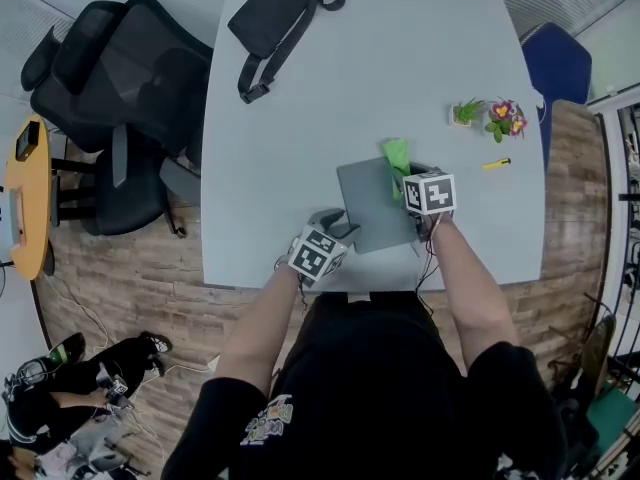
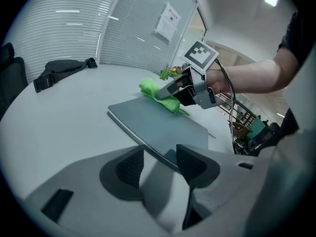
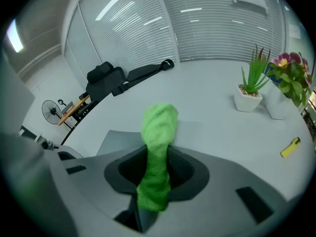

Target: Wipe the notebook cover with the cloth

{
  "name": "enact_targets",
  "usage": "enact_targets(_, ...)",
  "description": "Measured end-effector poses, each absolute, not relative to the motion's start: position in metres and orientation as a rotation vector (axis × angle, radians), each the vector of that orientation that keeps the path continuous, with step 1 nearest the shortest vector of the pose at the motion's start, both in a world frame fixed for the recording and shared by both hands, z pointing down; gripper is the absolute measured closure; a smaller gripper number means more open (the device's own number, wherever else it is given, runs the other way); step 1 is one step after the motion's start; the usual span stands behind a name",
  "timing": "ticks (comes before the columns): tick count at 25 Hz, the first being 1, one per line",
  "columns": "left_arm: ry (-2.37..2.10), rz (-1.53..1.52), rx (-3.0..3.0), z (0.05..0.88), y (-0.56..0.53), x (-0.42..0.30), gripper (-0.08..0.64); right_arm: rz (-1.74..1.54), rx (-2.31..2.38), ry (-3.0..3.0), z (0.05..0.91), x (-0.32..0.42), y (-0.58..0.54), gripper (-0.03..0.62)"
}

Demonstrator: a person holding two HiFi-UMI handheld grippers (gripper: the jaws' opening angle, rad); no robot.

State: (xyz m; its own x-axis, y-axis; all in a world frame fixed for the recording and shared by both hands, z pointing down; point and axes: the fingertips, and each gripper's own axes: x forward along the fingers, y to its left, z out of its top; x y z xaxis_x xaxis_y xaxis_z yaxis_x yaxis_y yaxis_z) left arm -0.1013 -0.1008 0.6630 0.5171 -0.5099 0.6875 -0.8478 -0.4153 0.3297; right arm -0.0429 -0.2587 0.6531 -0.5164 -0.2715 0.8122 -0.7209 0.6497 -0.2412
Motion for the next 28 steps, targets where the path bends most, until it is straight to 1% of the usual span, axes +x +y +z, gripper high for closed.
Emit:
enact_targets(10,-1.102,0.655,2.094,0.664,-0.100,-0.103,0.357,0.774,0.833,-2.064,0.656,-0.010,-0.225,0.482)
enact_targets(28,-1.100,0.650,2.096,0.665,-0.103,-0.105,0.357,0.884,1.031,-1.991,0.657,0.055,-0.116,0.482)
